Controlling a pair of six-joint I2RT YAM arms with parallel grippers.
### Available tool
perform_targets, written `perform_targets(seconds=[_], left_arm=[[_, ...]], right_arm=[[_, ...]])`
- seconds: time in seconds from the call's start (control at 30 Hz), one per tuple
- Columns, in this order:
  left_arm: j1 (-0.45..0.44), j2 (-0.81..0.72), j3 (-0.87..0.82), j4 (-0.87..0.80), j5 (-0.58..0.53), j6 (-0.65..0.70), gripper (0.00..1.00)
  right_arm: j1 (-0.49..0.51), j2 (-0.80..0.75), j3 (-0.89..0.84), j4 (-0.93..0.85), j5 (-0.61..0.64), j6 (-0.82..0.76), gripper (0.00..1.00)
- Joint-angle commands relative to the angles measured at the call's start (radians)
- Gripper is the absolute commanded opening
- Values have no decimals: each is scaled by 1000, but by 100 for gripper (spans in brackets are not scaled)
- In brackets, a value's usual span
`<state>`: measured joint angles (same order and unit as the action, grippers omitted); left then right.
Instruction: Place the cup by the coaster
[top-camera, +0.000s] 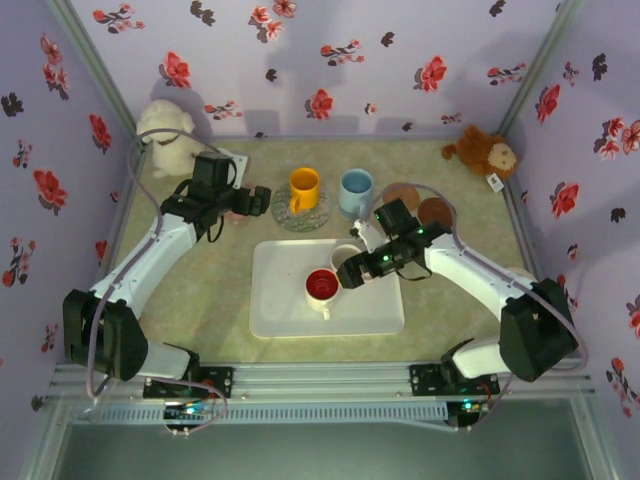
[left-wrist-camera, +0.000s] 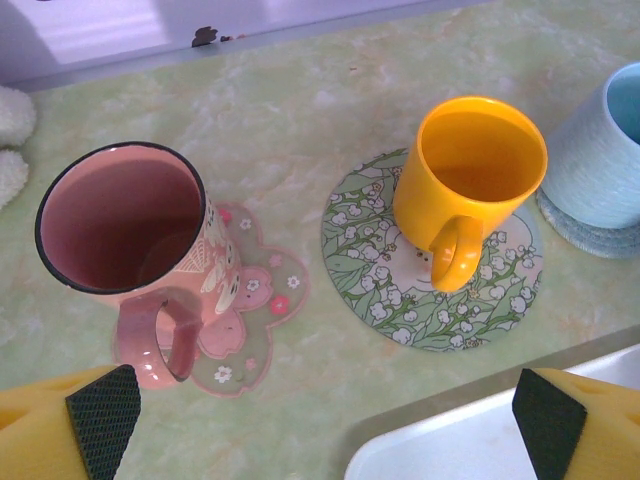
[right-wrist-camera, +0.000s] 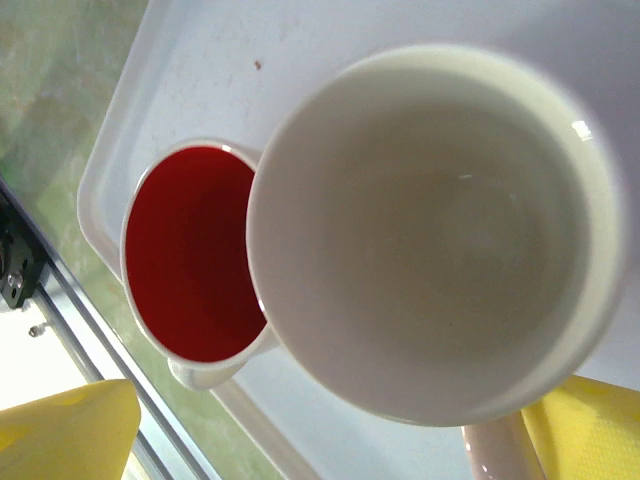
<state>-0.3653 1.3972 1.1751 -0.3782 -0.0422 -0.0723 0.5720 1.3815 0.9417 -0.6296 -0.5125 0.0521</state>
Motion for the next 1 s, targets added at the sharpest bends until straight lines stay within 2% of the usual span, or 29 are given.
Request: perform_targets(seconds=[0.0, 0.27, 0.37, 0.43, 0.53, 0.77, 0.97], left_arm=[[11, -4, -8, -2, -15, -8, 99], [11, -5, -13, 1, -15, -10, 99], [11, -5, -15, 4, -14, -11, 99], [10, -5, -16, 4, -15, -9, 99], [11, -6, -20, 4, -16, -7, 100], [11, -15, -31, 1, -10, -4, 99], [11, -42, -34, -43, 103, 58, 99]], right_arm=[[24, -19, -19, -57, 53, 18, 99], [111, -48, -78, -2, 271, 80, 94], [125, -74, -125, 71, 334, 103, 90], [135, -83, -129, 92, 368, 103, 83], [135, -90, -148, 130, 391, 108, 71], [146, -55, -156, 166, 390, 111, 59], [158, -33, -147, 166, 399, 111, 51]])
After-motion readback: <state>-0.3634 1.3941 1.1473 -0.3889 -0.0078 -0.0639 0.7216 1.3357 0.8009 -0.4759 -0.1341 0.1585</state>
